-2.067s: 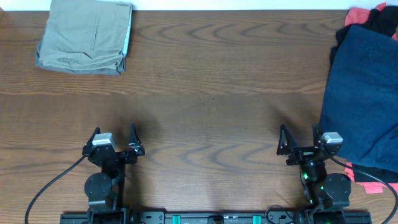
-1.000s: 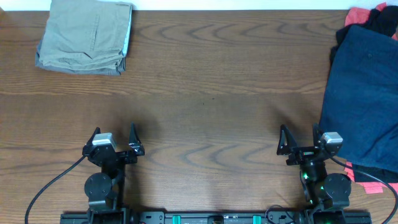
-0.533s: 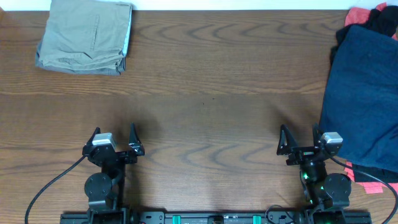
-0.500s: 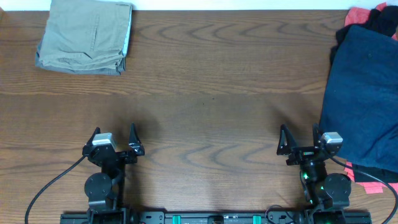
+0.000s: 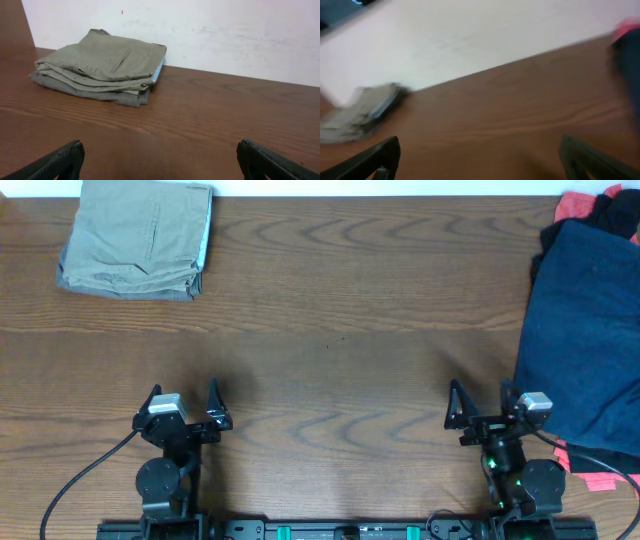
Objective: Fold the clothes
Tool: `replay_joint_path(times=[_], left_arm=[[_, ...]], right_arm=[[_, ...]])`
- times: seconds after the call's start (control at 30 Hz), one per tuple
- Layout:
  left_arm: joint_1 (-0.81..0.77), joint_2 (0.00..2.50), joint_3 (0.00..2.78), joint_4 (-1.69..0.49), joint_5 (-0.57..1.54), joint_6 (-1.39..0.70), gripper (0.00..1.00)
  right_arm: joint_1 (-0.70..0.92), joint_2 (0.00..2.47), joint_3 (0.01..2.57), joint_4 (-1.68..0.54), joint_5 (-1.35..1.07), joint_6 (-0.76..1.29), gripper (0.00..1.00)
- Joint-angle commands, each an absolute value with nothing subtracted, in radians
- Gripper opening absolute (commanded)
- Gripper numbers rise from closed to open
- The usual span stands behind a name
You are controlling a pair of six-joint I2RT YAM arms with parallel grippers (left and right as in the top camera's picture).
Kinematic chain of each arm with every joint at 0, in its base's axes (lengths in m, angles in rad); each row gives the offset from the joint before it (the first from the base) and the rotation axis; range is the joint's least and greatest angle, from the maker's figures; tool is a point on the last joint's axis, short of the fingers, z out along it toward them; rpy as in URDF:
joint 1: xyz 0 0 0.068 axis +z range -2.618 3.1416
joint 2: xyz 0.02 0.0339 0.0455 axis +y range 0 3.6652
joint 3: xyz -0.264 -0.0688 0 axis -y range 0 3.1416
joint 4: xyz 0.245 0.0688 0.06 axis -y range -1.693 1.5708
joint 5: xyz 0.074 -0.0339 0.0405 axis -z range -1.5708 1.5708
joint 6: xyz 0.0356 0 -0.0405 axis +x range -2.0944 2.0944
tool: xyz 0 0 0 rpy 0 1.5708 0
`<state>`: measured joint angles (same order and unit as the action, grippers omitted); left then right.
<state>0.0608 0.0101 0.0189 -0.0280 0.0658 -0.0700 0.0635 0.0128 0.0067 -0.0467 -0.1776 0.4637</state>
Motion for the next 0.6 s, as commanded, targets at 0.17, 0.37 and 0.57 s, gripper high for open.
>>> replay_joint_path(times=[0.17,0.37,0.57], left_arm=[[0.056,0.005,0.004,-0.064,0.083,-0.056,0.98],[0.056,0.005,0.004,-0.064,0.083,-0.056,0.98],[0.056,0.005,0.004,-0.064,0.083,-0.056,0.98]], right_arm=[[0.082,0.011,0.006,-0.048,-0.691,1.018,0.99],[0.082,0.011,0.006,0.001,-0.711,1.167,0.99],[0.082,0.011,0.028,0.348,-0.604,1.166,0.99]])
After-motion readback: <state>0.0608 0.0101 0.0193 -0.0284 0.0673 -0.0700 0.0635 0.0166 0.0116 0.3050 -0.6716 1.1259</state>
